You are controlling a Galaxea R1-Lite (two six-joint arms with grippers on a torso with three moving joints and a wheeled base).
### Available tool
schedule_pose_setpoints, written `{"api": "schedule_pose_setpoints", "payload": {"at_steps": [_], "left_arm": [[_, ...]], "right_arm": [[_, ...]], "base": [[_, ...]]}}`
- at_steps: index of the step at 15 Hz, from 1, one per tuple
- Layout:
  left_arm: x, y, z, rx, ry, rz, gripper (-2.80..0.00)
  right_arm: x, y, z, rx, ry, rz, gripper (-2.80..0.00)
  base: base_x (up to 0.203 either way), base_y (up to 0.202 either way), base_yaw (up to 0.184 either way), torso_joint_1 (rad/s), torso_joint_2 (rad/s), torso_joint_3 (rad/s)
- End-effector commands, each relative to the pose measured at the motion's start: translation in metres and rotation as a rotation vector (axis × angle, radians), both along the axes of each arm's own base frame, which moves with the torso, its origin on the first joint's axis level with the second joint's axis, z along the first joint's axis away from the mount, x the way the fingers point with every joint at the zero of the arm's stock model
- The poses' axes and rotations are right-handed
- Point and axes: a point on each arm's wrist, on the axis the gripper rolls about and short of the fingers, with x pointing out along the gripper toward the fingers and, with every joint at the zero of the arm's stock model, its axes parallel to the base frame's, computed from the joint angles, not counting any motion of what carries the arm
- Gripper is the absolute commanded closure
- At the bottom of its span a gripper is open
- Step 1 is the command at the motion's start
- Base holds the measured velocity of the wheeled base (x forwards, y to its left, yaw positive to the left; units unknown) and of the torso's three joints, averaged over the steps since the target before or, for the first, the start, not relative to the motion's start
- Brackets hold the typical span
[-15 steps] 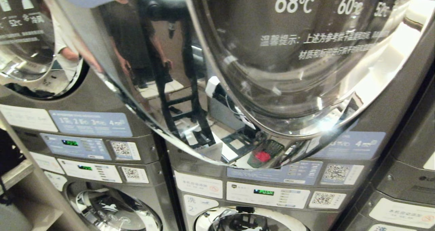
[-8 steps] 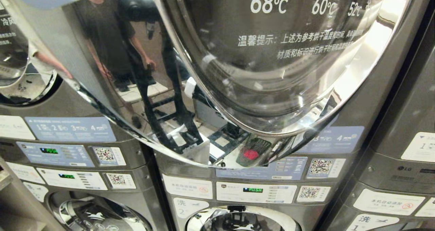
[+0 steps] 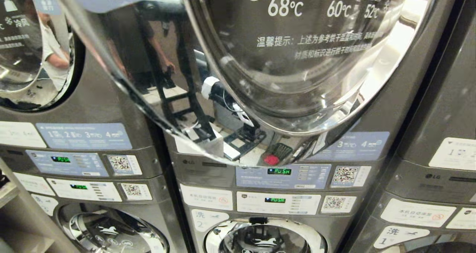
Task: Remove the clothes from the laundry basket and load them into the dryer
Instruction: Open the dryer
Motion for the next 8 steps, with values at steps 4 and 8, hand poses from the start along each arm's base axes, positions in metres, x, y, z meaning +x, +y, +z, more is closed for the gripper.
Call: {"api": "schedule_pose_setpoints", "payload": {"at_steps": [4, 8], "left_arm": [[0.0, 0.0, 0.0001, 0.0, -0.001, 0.0, 0.0], [0.0, 0.0, 0.0001, 0.0, -0.001, 0.0, 0.0]], "right_arm": [[0.0, 0.0, 0.0001, 0.012, -0.001, 0.0, 0.0], [0.0, 0.0, 0.0003, 0.021, -0.003, 0.0, 0.0]], "base": [[-0.195, 0.0, 0.002, -0.004, 0.0, 0.001], [-0.197, 0.0, 0.002, 0.003, 0.0, 0.002]]}}
